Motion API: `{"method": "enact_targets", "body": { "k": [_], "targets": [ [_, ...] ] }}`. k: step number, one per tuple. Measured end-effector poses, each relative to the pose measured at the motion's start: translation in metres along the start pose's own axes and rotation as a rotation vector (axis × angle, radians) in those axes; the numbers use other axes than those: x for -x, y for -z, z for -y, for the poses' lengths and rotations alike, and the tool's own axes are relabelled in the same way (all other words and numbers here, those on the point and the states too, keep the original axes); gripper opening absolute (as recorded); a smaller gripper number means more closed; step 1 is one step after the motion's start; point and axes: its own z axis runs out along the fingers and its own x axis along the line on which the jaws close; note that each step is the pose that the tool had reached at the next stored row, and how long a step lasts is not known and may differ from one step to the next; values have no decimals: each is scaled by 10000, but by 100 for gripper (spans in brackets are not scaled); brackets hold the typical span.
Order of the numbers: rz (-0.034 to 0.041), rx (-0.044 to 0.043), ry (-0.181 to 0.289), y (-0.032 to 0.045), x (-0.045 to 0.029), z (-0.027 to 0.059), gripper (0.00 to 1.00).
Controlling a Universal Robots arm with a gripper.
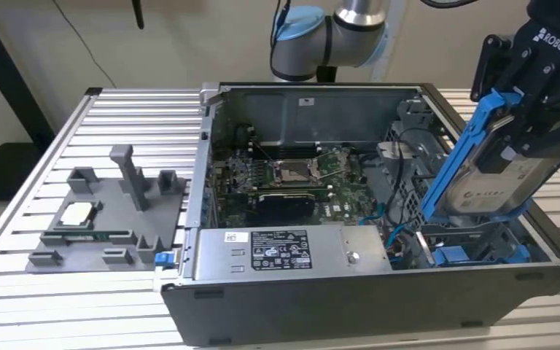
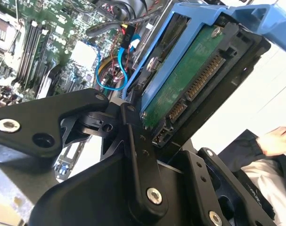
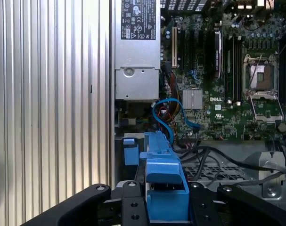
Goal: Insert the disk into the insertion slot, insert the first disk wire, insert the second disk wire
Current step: 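Insert the disk into the insertion slot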
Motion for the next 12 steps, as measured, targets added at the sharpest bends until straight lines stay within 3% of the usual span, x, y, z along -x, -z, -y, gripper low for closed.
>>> {"method": "enact_targets", "body": {
  "k": [12],
  "targets": [
    [-1,0,0,-40,-1,2,33]
  ]
}}
